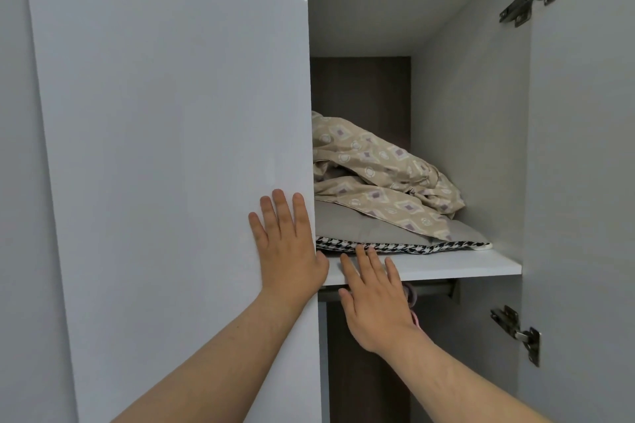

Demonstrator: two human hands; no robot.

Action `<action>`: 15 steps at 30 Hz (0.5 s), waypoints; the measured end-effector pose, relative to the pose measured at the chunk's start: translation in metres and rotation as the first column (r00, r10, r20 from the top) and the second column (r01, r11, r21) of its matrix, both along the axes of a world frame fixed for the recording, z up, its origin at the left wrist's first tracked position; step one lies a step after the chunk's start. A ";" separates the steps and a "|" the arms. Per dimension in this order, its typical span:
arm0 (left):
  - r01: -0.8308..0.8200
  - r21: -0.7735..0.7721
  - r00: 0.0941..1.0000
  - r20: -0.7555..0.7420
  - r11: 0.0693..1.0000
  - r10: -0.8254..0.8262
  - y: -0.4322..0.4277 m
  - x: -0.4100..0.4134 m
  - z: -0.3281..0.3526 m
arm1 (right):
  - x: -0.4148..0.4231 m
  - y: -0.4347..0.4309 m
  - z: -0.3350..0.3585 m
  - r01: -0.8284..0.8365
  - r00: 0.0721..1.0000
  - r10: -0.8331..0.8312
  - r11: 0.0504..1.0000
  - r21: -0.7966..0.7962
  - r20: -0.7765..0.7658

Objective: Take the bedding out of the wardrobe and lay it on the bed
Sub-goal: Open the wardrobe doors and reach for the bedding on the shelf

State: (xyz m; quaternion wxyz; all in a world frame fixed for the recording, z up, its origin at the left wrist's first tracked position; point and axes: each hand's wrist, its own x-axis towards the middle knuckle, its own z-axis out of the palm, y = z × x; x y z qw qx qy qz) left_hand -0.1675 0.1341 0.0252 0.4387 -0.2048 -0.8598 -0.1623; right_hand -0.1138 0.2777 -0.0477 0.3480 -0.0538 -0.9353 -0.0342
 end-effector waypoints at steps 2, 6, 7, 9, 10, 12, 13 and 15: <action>-0.021 0.011 0.999 0.042 1.000 0.021 0.006 0.008 0.002 | 0.004 0.003 0.001 -0.035 0.999 0.035 0.999 -0.010 -0.005; -0.018 0.031 0.999 0.035 0.999 0.017 0.004 0.020 0.002 | 0.013 0.012 0.001 -0.109 0.994 0.109 0.994 -0.020 -0.012; -0.004 0.040 1.000 0.022 0.999 0.004 0.001 0.023 0.001 | 0.016 0.013 0.000 -0.121 0.993 0.121 0.992 -0.030 -0.008; 0.016 0.042 1.000 0.008 0.999 -0.016 -0.007 0.034 -0.001 | 0.023 0.013 -0.003 -0.145 0.989 0.145 0.986 -0.078 0.000; 0.018 0.041 1.000 0.015 0.999 -0.019 -0.011 0.041 -0.001 | 0.027 0.013 -0.005 -0.150 0.988 0.153 0.983 -0.103 0.013; 0.027 0.039 0.999 0.043 0.999 -0.028 -0.021 0.057 0.000 | 0.033 0.013 -0.009 -0.149 0.987 0.155 0.980 -0.132 0.034; 0.033 0.037 0.998 0.048 0.999 -0.035 -0.027 0.066 0.000 | 0.036 0.015 -0.010 -0.146 0.988 0.152 0.980 -0.137 0.039; 0.048 0.028 0.997 0.059 0.998 -0.049 -0.038 0.081 0.001 | 0.042 0.020 -0.008 -0.137 0.987 0.147 0.981 -0.135 0.066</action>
